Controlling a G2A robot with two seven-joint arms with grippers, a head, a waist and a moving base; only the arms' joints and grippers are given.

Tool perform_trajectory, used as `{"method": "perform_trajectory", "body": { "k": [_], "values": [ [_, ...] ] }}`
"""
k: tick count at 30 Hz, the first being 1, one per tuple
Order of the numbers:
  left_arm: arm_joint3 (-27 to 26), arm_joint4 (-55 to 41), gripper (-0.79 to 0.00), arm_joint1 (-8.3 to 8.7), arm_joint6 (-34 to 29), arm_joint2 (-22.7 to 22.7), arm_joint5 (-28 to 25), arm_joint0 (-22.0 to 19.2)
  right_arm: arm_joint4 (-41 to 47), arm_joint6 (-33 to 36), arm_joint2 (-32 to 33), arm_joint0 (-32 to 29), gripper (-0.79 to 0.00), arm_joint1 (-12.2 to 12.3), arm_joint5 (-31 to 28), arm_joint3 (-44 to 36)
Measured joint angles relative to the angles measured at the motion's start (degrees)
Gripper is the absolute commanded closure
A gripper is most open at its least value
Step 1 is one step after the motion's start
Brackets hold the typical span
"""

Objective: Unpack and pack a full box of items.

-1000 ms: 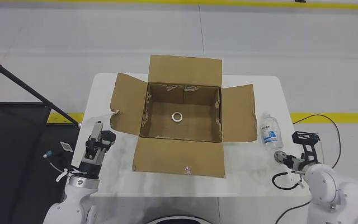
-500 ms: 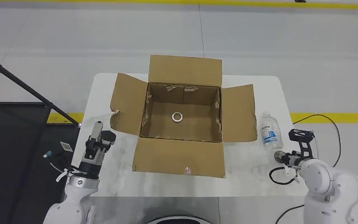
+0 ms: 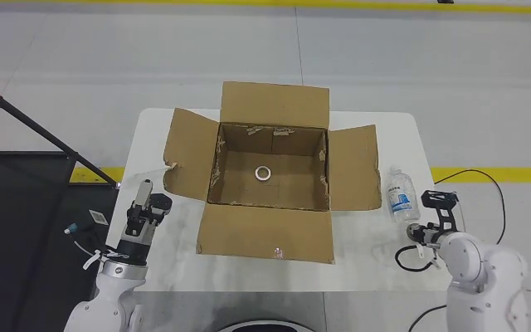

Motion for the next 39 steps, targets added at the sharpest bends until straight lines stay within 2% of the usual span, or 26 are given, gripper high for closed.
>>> {"method": "perform_trajectory", "body": {
  "k": [8,19,24,33,39],
  "values": [
    [0.0,0.0,-0.785,0.0,0.0,0.0,0.0,0.0,-0.1,0.1,-0.6,0.5,-0.299,0.5,0.0,1.2],
    [0.0,0.0,-0.785,0.0,0.0,0.0,0.0,0.0,-0.3,0.3,-1.9,0.7,-0.209,1.0,0.3,1.8],
    [0.0,0.0,-0.785,0.0,0.0,0.0,0.0,0.0,-0.3,0.4,-2.0,0.8,0.0,1.2,0.3,1.9],
    [0.0,0.0,-0.785,0.0,0.0,0.0,0.0,0.0,0.7,-1.5,-0.5,-0.4,0.0,1.6,2.1,-1.1],
    [0.0,0.0,-0.785,0.0,0.0,0.0,0.0,0.0,2.6,-4.4,2.5,-2.6,0.0,1.8,4.3,-8.4]
  ]
}}
